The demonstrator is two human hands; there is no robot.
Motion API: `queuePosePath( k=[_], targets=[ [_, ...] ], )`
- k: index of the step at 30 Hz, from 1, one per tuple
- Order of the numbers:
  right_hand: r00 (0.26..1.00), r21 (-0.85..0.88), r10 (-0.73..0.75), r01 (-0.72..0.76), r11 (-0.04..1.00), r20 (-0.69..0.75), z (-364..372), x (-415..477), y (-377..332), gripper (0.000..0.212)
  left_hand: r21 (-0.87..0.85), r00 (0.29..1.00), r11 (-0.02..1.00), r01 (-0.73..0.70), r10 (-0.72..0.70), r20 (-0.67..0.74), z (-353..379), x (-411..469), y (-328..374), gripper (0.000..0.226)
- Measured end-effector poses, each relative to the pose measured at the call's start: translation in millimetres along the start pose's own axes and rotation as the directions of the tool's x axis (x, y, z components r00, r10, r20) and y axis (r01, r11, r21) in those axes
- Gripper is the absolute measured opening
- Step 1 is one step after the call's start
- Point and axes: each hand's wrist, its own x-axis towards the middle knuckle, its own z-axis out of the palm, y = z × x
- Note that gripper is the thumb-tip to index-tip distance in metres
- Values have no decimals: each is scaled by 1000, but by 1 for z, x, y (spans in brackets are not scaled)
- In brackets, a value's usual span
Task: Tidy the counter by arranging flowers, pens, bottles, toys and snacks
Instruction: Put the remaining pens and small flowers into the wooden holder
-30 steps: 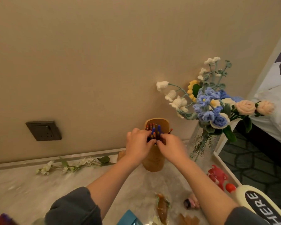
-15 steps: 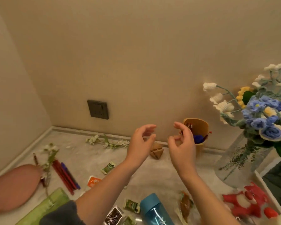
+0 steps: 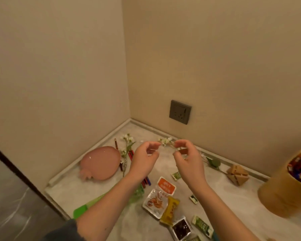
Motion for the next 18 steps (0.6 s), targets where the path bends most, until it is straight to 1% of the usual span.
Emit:
queuePosePath(
  k=[5,10,14,18],
  targets=[
    [993,-55,41,-35,998,109,38,8,3,32,4,998,998,68,-68,-10,-34,9,-21,27],
    [980,-127,85,-63,990,177,72,13,11,26,35,985,985,170,-170,-20,-53,17,-47,31],
    [947,-230,171,-109,967,271,98,13,22,25,72,969,967,245,-248,26,-61,19,-67,32],
    [931,-264,225,-149,953,287,114,11,34,24,80,940,940,331,-336,60,-63,21,-81,30]
  ],
)
